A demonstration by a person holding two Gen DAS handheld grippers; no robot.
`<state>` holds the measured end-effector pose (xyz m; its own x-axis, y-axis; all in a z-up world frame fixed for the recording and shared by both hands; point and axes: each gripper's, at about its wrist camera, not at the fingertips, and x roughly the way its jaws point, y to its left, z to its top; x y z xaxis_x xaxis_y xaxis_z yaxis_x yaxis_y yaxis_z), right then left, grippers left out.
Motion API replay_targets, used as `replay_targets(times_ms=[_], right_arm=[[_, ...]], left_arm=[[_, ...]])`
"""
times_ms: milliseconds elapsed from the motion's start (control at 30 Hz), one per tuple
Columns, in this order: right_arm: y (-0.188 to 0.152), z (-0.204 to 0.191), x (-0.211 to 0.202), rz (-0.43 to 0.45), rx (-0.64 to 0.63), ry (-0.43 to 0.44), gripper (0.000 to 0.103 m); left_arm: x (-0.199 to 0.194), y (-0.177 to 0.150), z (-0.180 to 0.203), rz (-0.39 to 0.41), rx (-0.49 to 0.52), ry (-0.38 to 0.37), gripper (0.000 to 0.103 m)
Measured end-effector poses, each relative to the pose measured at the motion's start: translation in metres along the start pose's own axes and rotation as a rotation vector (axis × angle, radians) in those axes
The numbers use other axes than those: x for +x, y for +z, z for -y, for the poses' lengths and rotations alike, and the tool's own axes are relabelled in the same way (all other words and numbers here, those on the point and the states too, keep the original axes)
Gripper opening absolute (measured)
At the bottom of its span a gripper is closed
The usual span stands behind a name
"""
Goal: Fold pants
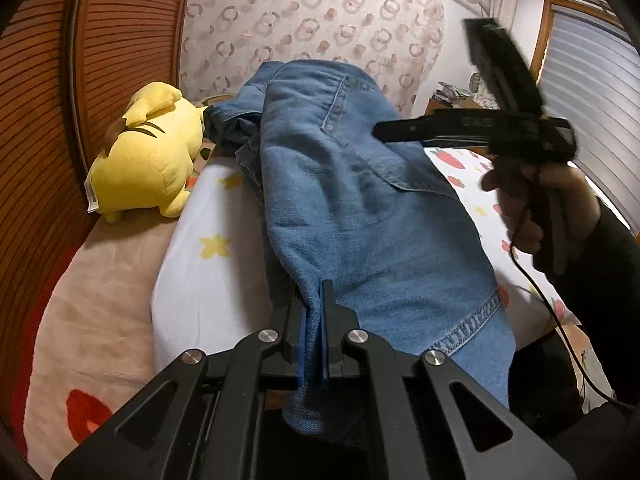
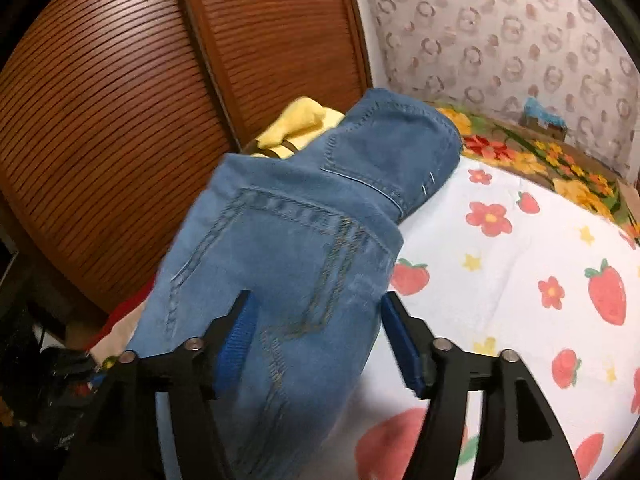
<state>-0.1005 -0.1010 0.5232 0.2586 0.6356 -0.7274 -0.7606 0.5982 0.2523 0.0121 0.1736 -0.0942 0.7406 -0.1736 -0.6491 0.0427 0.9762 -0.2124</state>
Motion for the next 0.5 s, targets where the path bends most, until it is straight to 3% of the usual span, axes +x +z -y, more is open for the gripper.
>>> replay_targets(times_ms=[67, 267, 500], right_arm=[[0.001, 0.006, 0.013, -0.028, 0.015, -0.009, 0.08], [-0.005, 0.028, 0.028, -0.059, 0.118, 0.074, 0.081], [-0.006, 0.032, 0.037, -0.111, 0.125, 0.142, 0.081]], left_arm=[[0.0, -0.001, -0.001, -0.002, 0.001, -0.002, 0.006], [0.0, -0.001, -0.003, -0.001, -0.006, -0.013, 0.006], [0.001, -0.001, -0.005, 0.0, -0.011, -0.016, 0.006]])
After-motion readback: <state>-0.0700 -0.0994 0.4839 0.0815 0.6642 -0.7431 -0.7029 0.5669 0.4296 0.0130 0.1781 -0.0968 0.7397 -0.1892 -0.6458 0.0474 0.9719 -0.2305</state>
